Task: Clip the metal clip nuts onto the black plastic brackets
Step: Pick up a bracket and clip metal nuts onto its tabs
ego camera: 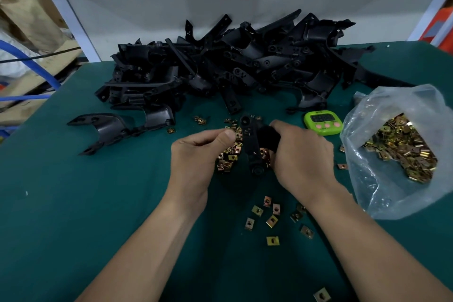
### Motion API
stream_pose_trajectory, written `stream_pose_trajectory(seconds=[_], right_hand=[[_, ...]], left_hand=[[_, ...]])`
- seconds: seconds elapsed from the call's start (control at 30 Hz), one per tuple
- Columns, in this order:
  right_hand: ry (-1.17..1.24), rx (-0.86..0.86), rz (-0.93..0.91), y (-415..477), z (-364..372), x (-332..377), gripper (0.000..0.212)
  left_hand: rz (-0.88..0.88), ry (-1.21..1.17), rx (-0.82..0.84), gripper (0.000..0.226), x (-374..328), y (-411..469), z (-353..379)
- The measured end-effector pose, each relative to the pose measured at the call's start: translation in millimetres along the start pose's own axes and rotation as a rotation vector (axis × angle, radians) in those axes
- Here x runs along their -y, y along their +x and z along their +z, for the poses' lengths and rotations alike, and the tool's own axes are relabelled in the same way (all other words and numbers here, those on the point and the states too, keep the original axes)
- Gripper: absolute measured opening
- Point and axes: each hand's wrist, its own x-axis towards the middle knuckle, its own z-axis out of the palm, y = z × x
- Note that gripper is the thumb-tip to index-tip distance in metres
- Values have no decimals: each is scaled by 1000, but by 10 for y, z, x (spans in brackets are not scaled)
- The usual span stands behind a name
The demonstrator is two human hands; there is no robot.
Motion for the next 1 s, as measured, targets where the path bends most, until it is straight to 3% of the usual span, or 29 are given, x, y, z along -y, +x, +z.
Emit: stream_pose_trajectory(seconds=[0.43, 0.57, 0.7, 0.77, 1.0], right_hand=[[-23, 33, 22, -7, -30, 22, 37], [-8, 20, 31, -5, -32, 32, 36], [6, 35, 29, -12, -32, 36, 33], [-13, 37, 18, -10, -33, 46, 36], [-6, 48, -3, -16, -45, 52, 35]], left_hand=[[-99, 19, 55, 35, -44, -41, 31], [-125, -89, 62, 14, -32, -43, 37], [-117, -106, 11, 21, -13, -26, 41], [-121, -92, -15, 14, 12, -17, 36], [-116, -106, 38, 13, 14, -28, 37]])
